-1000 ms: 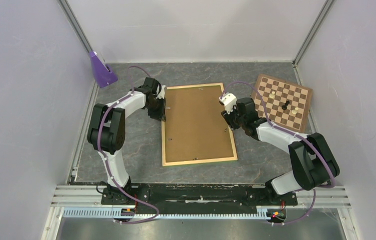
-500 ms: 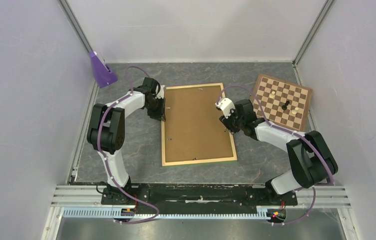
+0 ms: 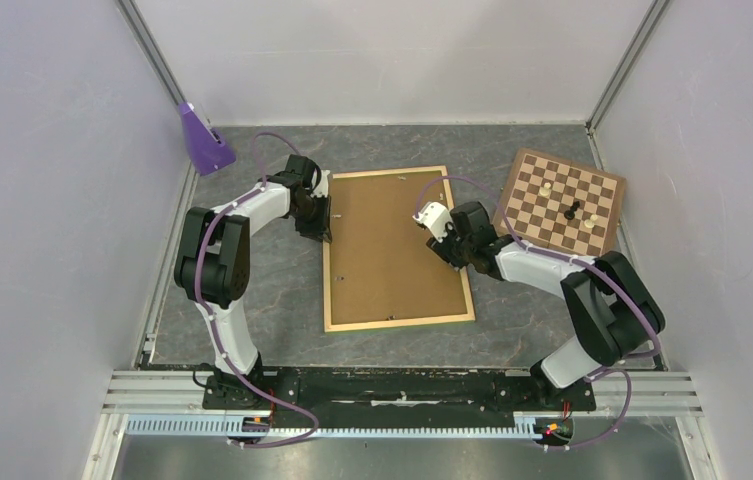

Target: Put the photo into the frame

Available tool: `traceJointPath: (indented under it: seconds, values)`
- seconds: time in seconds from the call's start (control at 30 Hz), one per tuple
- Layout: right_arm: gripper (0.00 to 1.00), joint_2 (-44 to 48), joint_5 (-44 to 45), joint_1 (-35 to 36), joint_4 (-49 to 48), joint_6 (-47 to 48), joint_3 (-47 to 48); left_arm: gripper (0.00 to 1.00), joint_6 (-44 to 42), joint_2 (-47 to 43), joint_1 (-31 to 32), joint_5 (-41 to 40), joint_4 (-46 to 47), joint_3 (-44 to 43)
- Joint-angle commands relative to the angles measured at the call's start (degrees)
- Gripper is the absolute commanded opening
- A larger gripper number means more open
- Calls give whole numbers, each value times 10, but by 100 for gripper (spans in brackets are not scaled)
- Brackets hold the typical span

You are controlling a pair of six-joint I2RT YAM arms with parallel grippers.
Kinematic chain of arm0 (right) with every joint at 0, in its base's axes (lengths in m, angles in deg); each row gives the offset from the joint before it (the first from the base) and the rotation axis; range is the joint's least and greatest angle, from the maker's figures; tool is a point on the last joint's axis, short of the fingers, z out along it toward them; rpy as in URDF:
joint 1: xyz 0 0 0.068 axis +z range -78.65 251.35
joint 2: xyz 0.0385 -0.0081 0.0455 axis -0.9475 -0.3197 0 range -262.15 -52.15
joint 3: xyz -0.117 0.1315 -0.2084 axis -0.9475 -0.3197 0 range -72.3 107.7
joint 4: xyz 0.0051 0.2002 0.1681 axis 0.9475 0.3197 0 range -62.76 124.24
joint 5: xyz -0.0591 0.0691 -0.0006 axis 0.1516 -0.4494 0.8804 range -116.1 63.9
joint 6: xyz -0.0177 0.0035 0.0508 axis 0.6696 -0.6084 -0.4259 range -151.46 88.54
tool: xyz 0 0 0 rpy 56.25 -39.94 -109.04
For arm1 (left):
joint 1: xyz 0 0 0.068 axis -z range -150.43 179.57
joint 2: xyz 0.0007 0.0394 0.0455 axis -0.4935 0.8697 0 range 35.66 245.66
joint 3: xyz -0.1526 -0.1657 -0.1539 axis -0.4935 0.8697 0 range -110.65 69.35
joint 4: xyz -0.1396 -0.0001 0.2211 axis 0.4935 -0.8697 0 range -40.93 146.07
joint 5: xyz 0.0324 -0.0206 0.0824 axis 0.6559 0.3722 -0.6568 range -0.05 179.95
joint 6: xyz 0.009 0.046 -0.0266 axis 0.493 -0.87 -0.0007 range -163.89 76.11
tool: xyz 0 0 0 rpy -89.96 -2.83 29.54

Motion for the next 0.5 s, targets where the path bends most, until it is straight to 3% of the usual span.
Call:
traceJointPath:
  seconds: [0.0,0.47]
  values:
    - [45,-10,36,3,-14,6,22,2,-11,-12,-6,2,18,4]
    - [45,-12,25,4,-6,9,1,2,-13,-15,-6,-3,20,4]
